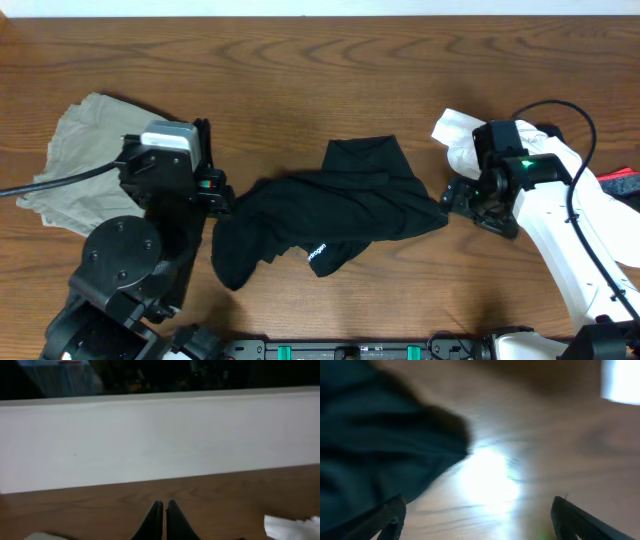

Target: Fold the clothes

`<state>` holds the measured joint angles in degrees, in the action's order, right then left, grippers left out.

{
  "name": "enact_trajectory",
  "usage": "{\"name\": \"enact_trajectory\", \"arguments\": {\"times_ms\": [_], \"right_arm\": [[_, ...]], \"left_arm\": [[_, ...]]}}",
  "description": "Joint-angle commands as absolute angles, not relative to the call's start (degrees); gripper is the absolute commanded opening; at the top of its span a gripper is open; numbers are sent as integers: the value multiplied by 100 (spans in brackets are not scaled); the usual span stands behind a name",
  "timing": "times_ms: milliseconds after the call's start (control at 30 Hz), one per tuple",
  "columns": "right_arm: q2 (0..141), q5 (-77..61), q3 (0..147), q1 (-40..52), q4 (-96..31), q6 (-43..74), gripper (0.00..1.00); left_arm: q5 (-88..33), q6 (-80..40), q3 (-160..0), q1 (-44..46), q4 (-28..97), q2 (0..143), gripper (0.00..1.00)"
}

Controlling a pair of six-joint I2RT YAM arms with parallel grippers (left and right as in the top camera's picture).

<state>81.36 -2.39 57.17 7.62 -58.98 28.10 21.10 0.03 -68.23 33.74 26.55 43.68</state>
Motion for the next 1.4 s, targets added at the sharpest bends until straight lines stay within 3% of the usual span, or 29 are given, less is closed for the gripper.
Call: {"name": "enact_trajectory", "arguments": {"times_ms": [0, 267, 300, 367, 400, 500, 900, 1367], "right_arm": [[8073, -843, 5734, 722, -5769, 2224, 90], [8075, -1546, 5734, 908, -4167, 1435, 89], [8075, -1549, 5734, 952, -4029, 1431, 89], [8079, -1544, 5734, 1017, -3885, 1433, 89], [8079, -1542, 5734, 1020, -3870, 1437, 89], [8082, -1387, 5732, 1020, -3972, 1474, 88], [8082, -878, 5732, 1013, -4473, 1448, 90], [8082, -880, 5732, 1013, -4525, 1450, 89]], "left_arm": [[1885, 16, -6934, 3343, 2912, 4412, 6], [1883, -239, -6895, 3343, 4783, 5048, 7], [1883, -381, -6884, 3343, 4991, 5179, 11], [1885, -558, -6855, 3343, 5312, 5450, 43], [1885, -604, -6845, 3343, 5468, 5625, 52], [1887, -779, -6845, 3343, 5780, 6160, 63], [1798, -2432, -6654, 3094, 6121, 7999, 70], [1518, -3208, -5516, 2923, 5330, 8274, 70]]}}
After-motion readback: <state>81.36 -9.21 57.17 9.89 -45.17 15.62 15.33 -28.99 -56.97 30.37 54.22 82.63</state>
